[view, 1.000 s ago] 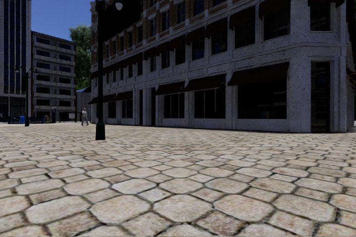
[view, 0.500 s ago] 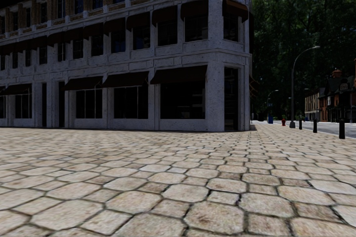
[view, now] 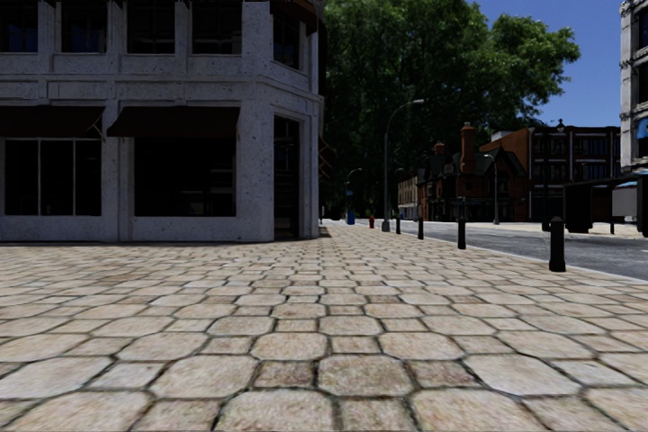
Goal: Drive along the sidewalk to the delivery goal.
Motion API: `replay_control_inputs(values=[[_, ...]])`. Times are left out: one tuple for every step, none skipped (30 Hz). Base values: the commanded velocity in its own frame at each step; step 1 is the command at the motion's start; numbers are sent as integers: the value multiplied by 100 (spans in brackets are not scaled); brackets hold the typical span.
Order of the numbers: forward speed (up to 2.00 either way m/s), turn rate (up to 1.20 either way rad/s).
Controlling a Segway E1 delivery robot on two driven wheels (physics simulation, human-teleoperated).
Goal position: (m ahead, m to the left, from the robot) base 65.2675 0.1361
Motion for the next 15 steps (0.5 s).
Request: replay_control_inputs(values=[[200,-113],[200,-63],[200,0],[200,0],[200,0],[200,-47],[200,-47],[200,-94],[200,0],[200,0],[200,0],[200,0],[200,0],[200,0],[200,0]])
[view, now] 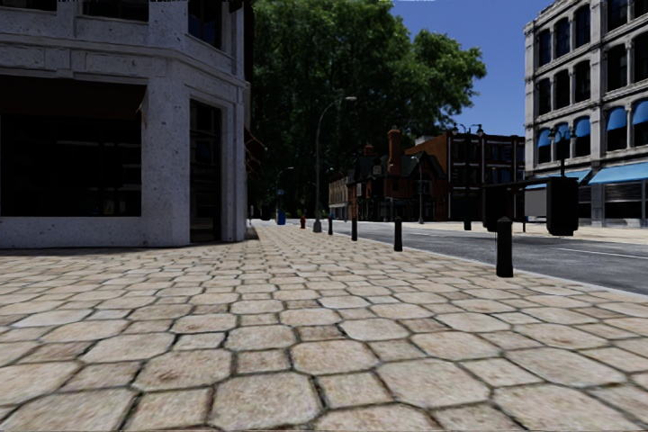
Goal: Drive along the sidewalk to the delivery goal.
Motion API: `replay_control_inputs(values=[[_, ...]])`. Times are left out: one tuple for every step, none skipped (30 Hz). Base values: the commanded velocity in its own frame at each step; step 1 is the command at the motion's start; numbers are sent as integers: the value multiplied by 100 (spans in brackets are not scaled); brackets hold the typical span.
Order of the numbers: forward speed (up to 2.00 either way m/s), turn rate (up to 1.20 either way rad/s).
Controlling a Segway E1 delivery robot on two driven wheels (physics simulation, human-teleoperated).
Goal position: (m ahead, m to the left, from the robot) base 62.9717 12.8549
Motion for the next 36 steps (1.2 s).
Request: replay_control_inputs(values=[[200,0],[200,0],[200,0],[200,0],[200,0],[200,0],[200,0],[200,0],[200,0],[200,0],[200,0],[200,0],[200,0],[200,0],[200,0],[200,0],[200,0],[200,0],[200,0],[200,0],[200,0],[200,0],[200,0],[200,0],[200,0],[200,0],[200,0],[200,0],[200,0],[200,45],[200,120],[200,120],[200,116],[200,116],[200,40],[200,2]])
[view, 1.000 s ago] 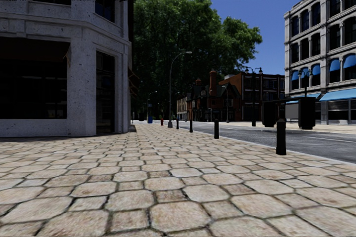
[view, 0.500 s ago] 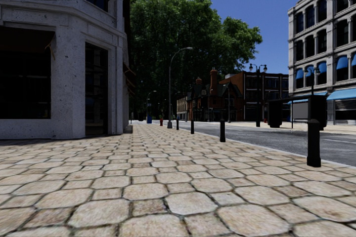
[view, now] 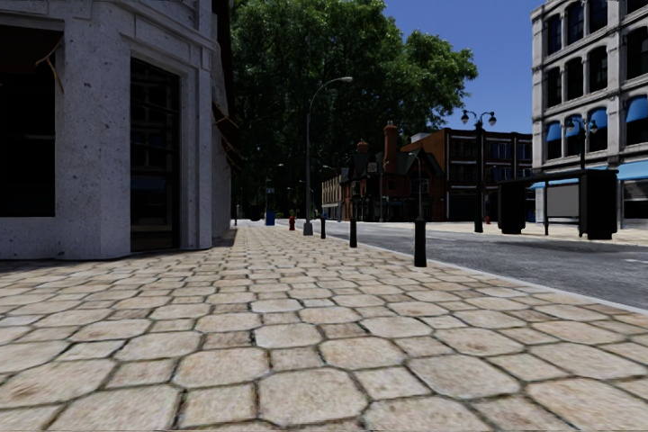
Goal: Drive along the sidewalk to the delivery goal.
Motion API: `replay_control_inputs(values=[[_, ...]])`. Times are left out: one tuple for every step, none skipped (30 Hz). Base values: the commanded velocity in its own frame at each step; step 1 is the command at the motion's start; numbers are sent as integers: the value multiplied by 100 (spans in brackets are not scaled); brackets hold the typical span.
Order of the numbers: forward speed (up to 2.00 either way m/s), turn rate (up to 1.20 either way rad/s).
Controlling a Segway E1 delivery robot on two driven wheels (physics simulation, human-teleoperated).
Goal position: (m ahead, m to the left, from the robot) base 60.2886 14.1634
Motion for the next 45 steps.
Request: replay_control_inputs(values=[[200,0],[200,0],[200,0],[200,0],[200,5],[200,82],[200,99],[200,103],[200,103],[200,16],[200,0],[200,0],[200,0],[200,0],[200,0],[200,0],[200,0],[200,0],[200,0],[200,0],[200,0],[200,36],[200,36],[200,80],[200,120],[200,120],[200,117],[200,3],[200,3],[200,0],[200,0],[200,0],[200,0],[200,0],[200,0],[200,48],[200,89],[200,120],[200,120],[200,119],[200,0],[200,0],[200,0],[200,0],[200,0]])
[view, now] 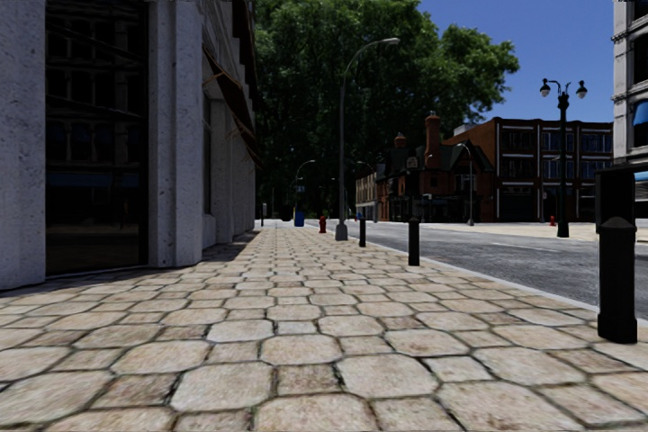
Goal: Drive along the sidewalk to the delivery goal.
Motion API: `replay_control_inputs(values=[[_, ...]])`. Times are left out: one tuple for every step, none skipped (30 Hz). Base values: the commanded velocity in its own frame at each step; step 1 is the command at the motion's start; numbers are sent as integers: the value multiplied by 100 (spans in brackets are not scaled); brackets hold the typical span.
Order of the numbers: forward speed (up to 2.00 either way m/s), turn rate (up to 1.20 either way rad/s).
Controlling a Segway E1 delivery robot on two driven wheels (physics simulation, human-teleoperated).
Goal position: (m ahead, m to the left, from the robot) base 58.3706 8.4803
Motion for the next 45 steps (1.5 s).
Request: replay_control_inputs(values=[[200,0],[200,0],[200,0],[200,0],[200,0],[200,0],[200,2],[200,9],[200,16],[200,65],[200,82],[200,83],[200,0],[200,0],[200,0],[200,0],[200,0],[200,0],[200,0],[200,0],[200,0],[200,45],[200,120],[200,114],[200,0],[200,0],[200,0],[200,0],[200,0],[200,0],[200,0],[198,0],[197,0],[197,0],[197,0],[195,0],[192,0],[191,0],[190,0],[190,0],[189,0],[189,0],[189,0],[189,0],[189,0]])
